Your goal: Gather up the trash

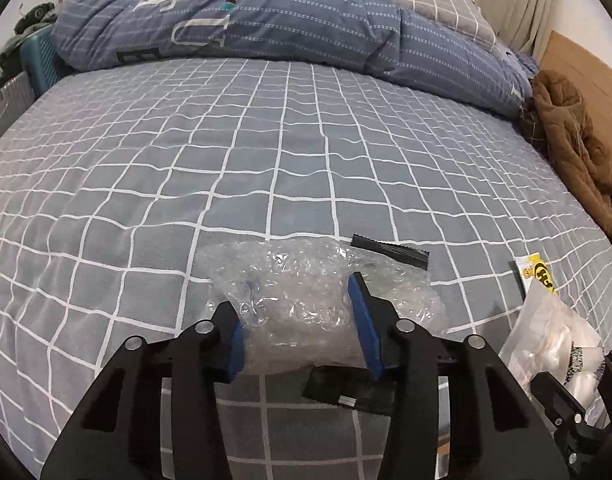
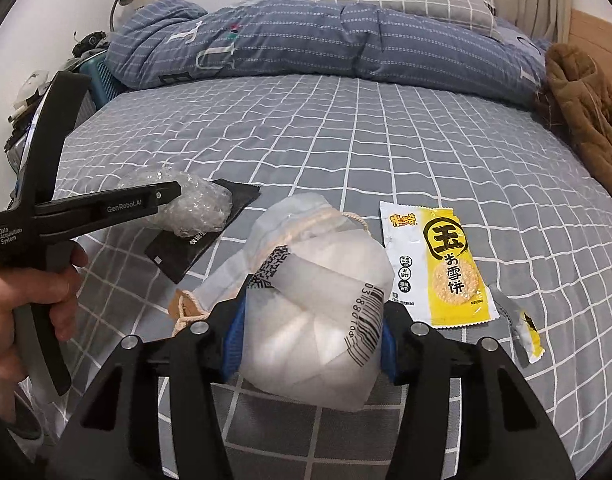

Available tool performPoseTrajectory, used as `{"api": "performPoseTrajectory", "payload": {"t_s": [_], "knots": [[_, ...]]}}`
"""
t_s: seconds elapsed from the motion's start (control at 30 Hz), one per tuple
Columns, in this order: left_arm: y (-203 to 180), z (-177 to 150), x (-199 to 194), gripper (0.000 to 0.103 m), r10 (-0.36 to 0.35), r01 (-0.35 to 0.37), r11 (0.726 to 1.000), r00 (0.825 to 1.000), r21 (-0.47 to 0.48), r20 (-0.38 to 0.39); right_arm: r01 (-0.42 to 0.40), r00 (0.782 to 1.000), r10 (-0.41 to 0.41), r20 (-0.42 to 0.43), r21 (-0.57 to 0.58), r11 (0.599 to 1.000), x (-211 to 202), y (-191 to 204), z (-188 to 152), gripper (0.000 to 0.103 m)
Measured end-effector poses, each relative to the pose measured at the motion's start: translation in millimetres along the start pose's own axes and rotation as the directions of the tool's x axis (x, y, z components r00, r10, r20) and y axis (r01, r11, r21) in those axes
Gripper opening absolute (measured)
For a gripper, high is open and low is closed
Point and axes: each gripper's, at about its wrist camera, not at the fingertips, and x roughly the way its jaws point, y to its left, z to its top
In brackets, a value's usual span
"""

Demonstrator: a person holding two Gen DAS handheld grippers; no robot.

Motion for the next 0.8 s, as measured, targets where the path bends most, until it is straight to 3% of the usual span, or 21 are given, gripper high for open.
{"api": "performPoseTrajectory", "payload": {"t_s": [0.4, 0.8], "knots": [[-7, 4, -41, 0.043, -0.012, 0.013, 1.0, 0.999, -0.005, 0.049, 0.0, 1.0, 0.0, 0.025, 0.002, 1.0, -21, 2, 4, 0.05], [-19, -17, -77, 0.043, -0.015, 0.013, 1.0, 0.997, 0.024, 0.079, -0.012, 0.998, 0.011, 0.065, 0.013, 1.0, -49, 5, -2, 0.05]]}}
